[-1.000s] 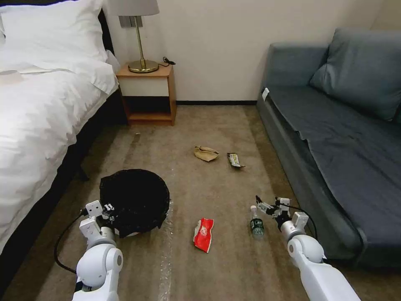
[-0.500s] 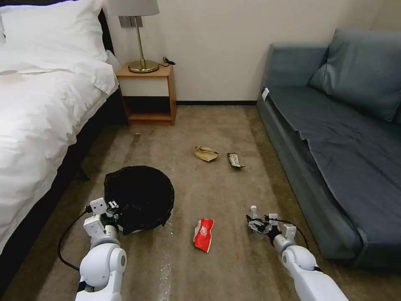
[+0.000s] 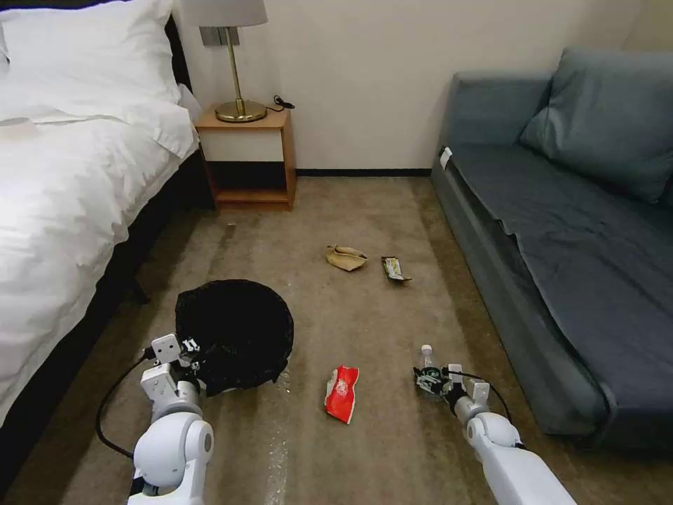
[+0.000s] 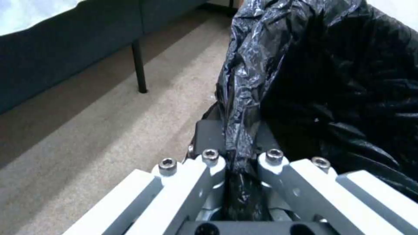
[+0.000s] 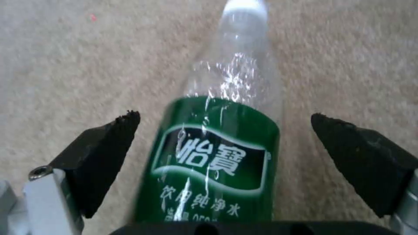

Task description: Pick up the trash bin, then pick up the garbage on the floor and place it into the trash bin.

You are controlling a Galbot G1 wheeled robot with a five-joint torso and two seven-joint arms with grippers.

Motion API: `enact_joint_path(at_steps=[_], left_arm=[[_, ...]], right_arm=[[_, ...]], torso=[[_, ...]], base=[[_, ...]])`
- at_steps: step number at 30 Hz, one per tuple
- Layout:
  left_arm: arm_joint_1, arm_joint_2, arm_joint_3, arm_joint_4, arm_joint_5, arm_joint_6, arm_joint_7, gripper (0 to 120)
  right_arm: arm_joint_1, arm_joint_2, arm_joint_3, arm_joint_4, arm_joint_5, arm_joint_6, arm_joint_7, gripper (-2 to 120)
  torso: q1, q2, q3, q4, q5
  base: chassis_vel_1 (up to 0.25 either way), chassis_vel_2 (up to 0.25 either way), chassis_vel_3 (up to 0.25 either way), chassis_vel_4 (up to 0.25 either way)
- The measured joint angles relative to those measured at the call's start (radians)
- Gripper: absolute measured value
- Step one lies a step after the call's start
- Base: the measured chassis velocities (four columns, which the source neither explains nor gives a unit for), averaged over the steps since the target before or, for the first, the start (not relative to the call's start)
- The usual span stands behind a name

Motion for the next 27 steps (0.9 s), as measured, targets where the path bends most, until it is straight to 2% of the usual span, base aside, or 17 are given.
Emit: enact_joint_path(at_steps=[7,9,10,12,13,15,16,17,18,20,21,23,27], left_arm=[[0.000,0.000,0.001,-0.007,0.000,0.000,0.000,3],[-0.001,0.000,0.002,-0.010,0.000,0.000,-0.001,3],[-0.001,0.000,0.002,-0.010,0.000,0.000,-0.001,3],[-0.002,0.001,0.003,-0.010,0.000,0.001,-0.001,3],[-0.002,0.001,0.003,-0.010,0.000,0.001,-0.001,3],[-0.003,0.001,0.004,-0.010,-0.001,0.001,-0.002,3],[-0.003,0.001,0.004,-0.010,-0.001,0.001,-0.002,3],[-0.003,0.001,0.004,-0.010,-0.002,0.001,-0.002,3],[-0.003,0.001,0.004,-0.010,-0.002,0.001,-0.002,3],[-0.003,0.002,0.004,-0.010,-0.002,0.001,-0.002,3],[-0.003,0.002,0.004,-0.010,-0.002,0.001,-0.002,3],[-0.003,0.004,0.002,-0.010,-0.003,0.001,-0.002,3],[-0.005,0.004,0.002,-0.010,-0.004,0.001,-0.002,3]], right_arm=[[0.001,0.010,0.007,-0.032,-0.024,0.039,-0.010,98],[0.001,0.016,0.011,-0.036,-0.030,0.051,-0.010,89],[0.001,0.016,0.011,-0.036,-0.030,0.051,-0.010,89],[-0.003,0.016,0.012,-0.024,-0.032,0.051,-0.006,77],[-0.003,0.016,0.012,-0.024,-0.032,0.051,-0.006,77],[-0.006,0.017,0.015,-0.016,-0.033,0.050,0.001,67],[-0.006,0.017,0.015,-0.016,-0.033,0.050,0.001,67],[-0.007,0.017,0.016,-0.013,-0.034,0.050,0.003,61],[-0.007,0.017,0.016,-0.013,-0.034,0.050,0.003,61],[-0.011,0.017,0.020,-0.010,-0.038,0.053,0.006,51],[-0.011,0.017,0.020,-0.010,-0.038,0.053,0.006,51],[-0.014,0.017,0.024,-0.010,-0.041,0.062,0.008,39],[-0.016,0.018,0.028,-0.010,-0.040,0.069,0.011,33]], torso=[[0.000,0.000,0.000,0.0000,-0.0004],[0.000,0.000,0.000,0.0001,-0.0002],[0.000,0.000,0.000,0.0001,-0.0002],[0.000,0.000,0.000,0.0001,0.0001],[0.000,0.000,0.000,0.0001,0.0001],[0.000,0.000,0.000,0.0001,0.0001],[0.000,0.000,0.000,0.0001,0.0001],[0.000,0.000,0.000,0.0002,0.0002],[0.000,0.000,0.000,0.0002,0.0002],[0.000,0.000,0.000,0.0001,0.0001],[0.000,0.000,0.000,0.0001,0.0001],[0.000,0.000,0.000,0.0002,0.0001],[0.000,0.000,0.000,0.0002,0.0001]], base=[[0.000,0.000,0.000,0.000],[0.000,0.000,0.000,0.000],[0.000,0.000,0.000,0.000],[0.000,0.000,0.000,0.000],[0.000,0.000,0.000,0.000],[0.000,0.000,0.000,0.000],[0.000,0.000,0.000,0.000],[0.000,0.000,0.000,0.000],[0.000,0.000,0.000,0.000],[0.000,0.000,0.000,0.000],[0.000,0.000,0.000,0.000],[0.000,0.000,0.000,0.000],[0.000,0.000,0.000,0.000]])
